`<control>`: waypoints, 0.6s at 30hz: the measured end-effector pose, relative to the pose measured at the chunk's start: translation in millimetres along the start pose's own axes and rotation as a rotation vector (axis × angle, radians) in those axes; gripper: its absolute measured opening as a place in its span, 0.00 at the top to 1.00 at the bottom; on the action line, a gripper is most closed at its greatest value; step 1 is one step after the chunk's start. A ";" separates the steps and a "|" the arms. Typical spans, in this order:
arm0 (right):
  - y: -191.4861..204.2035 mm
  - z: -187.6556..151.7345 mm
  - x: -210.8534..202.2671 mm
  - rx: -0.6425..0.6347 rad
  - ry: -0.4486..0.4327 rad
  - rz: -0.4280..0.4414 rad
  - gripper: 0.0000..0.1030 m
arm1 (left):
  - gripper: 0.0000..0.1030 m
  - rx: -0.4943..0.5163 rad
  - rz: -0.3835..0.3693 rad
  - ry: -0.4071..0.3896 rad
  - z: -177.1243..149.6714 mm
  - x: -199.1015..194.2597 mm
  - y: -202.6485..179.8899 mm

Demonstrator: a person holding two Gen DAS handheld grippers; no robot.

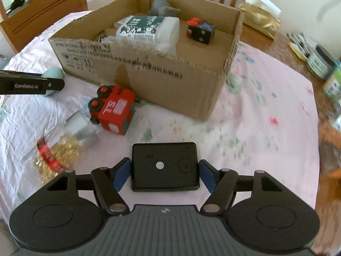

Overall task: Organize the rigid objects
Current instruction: 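Grasp the light-blue round case with the left tool while the right tool grasps the black timer, then carry the timer into the box and open the right tool while the left tool drops the blue case in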

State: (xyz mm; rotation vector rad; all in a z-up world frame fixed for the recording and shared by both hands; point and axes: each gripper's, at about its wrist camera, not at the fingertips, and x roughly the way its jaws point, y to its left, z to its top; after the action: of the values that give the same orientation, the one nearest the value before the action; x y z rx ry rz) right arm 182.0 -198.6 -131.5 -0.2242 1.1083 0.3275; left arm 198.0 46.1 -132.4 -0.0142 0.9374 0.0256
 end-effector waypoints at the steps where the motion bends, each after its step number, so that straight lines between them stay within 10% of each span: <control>1: 1.9 -3.0 -2.0 0.009 0.003 -0.003 0.28 | 0.49 0.012 -0.008 0.001 -0.8 -0.8 0.9; 18: 6.1 -5.6 -7.0 -0.027 0.000 0.008 0.26 | 0.48 0.050 -0.027 0.017 -7.4 -6.8 7.3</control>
State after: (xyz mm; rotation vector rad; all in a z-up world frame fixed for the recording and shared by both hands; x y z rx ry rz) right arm 172.2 -195.8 -127.7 -0.2439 1.1056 0.3496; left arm 187.8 53.1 -131.2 0.0188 0.9549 -0.0231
